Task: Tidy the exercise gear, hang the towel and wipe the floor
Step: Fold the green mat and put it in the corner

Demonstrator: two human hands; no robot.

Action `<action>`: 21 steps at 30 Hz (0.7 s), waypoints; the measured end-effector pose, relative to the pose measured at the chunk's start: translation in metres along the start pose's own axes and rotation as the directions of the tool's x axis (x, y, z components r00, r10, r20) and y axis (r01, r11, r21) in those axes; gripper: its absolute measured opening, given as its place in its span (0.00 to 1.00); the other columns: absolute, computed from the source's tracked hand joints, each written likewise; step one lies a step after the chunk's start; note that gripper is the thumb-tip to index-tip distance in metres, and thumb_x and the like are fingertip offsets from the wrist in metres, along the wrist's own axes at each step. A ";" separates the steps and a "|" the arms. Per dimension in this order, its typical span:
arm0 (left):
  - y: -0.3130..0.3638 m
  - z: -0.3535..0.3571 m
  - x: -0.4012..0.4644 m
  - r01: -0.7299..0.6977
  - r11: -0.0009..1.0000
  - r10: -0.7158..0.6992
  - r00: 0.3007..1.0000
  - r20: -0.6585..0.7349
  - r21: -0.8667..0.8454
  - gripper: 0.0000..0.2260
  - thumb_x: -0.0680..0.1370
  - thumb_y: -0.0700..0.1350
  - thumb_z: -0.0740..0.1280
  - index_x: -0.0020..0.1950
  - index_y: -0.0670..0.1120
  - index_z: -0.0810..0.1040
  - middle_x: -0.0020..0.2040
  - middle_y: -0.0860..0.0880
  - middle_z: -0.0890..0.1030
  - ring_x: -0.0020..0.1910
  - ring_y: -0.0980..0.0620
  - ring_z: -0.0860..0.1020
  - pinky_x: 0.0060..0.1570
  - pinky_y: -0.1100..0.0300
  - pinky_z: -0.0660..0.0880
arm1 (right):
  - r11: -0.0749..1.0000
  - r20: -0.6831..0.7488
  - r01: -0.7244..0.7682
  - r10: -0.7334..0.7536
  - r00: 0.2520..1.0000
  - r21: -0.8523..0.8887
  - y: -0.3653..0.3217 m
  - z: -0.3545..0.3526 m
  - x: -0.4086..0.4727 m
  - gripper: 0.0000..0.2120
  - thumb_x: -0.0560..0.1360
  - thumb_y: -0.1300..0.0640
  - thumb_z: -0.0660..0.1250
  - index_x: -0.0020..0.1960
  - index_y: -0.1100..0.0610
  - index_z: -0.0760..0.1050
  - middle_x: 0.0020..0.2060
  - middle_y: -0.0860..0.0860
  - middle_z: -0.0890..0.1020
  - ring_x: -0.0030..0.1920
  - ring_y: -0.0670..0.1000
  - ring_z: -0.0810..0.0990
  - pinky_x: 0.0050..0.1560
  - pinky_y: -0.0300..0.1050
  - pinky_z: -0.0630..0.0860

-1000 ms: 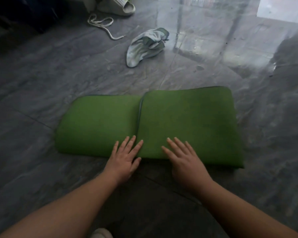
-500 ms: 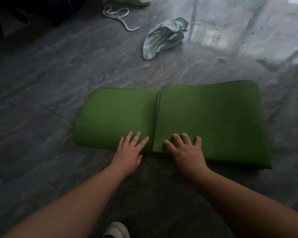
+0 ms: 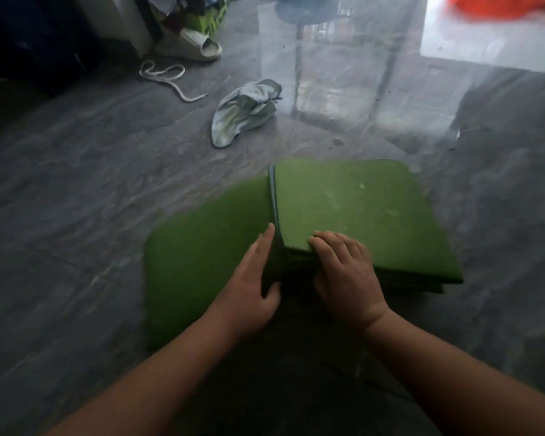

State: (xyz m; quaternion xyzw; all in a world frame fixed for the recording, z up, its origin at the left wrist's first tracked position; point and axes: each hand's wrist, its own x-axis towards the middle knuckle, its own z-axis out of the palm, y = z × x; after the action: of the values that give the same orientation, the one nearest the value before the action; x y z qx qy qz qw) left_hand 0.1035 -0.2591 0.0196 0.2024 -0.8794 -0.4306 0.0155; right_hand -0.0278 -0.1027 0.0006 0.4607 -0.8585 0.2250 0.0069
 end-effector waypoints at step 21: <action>0.178 -0.042 0.124 -0.720 0.355 0.719 0.618 0.318 0.596 0.17 0.70 0.50 0.66 0.58 0.50 0.72 0.51 0.45 0.82 0.50 0.41 0.80 0.60 0.43 0.75 | 0.932 0.022 -0.230 0.234 0.972 0.280 0.012 -0.188 -0.010 0.33 0.68 0.51 0.66 0.71 0.52 0.59 0.62 0.52 0.73 0.60 0.54 0.74 0.63 0.53 0.73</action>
State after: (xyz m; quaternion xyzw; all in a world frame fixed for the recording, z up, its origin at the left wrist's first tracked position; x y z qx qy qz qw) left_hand -0.0624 -0.2391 0.1638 -0.2124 -0.9685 -0.0288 0.1271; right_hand -0.0679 -0.0151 0.1628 0.3511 -0.8663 0.3463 -0.0800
